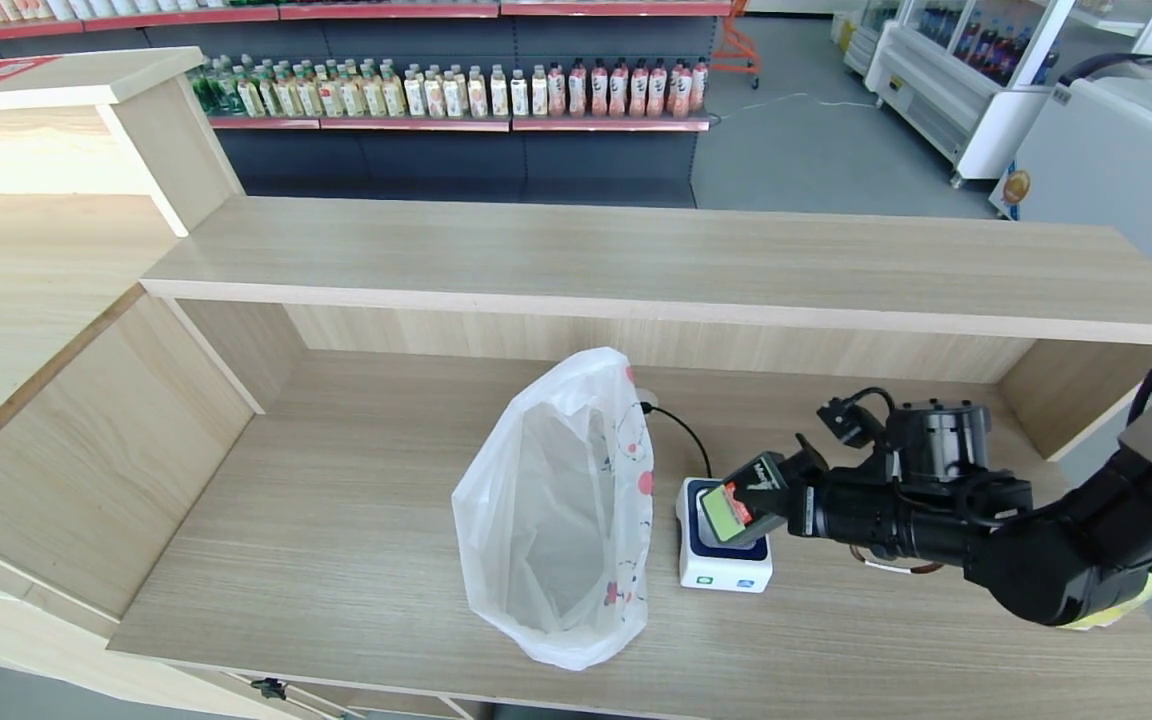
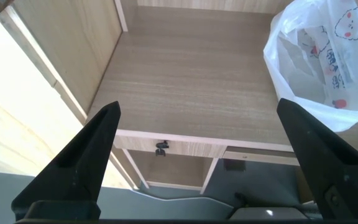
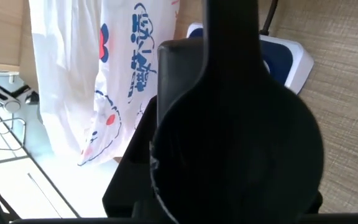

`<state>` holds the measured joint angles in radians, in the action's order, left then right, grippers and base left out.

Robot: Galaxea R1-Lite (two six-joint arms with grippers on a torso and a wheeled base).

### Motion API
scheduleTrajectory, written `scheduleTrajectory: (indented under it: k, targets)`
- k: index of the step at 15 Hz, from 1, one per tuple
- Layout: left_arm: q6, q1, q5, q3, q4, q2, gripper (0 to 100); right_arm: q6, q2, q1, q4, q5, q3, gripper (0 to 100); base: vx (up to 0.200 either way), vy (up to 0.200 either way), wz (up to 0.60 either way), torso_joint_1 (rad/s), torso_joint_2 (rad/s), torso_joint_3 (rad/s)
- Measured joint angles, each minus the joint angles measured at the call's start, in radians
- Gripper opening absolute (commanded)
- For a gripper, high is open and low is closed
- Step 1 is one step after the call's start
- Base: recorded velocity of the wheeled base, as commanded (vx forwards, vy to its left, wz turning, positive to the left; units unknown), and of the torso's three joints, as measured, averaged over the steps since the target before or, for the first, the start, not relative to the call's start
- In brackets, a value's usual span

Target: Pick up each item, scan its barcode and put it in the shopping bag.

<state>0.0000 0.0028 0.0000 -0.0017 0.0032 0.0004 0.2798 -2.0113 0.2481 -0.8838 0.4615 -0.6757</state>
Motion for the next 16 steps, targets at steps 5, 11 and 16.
scheduleTrajectory:
  k: [5,11,16]
  targets:
    - [0.000,0.000,0.000,0.000,0.000,0.000,100,-0.232,0.214,-0.011,-0.027,0.001,0.064,0,0.000,0.000,0.00,0.000,0.00,0.000]
    - [0.001,0.000,0.000,0.000,0.000,0.000,100,-0.140,0.298,0.016,0.029,-0.053,0.090,0,0.000,0.167,0.00,-0.004,0.00,0.003]
    - [0.001,0.000,0.000,0.000,0.000,0.000,100,-0.057,0.309,0.067,0.059,-0.052,0.066,0,0.000,0.080,0.00,0.010,0.00,0.000]
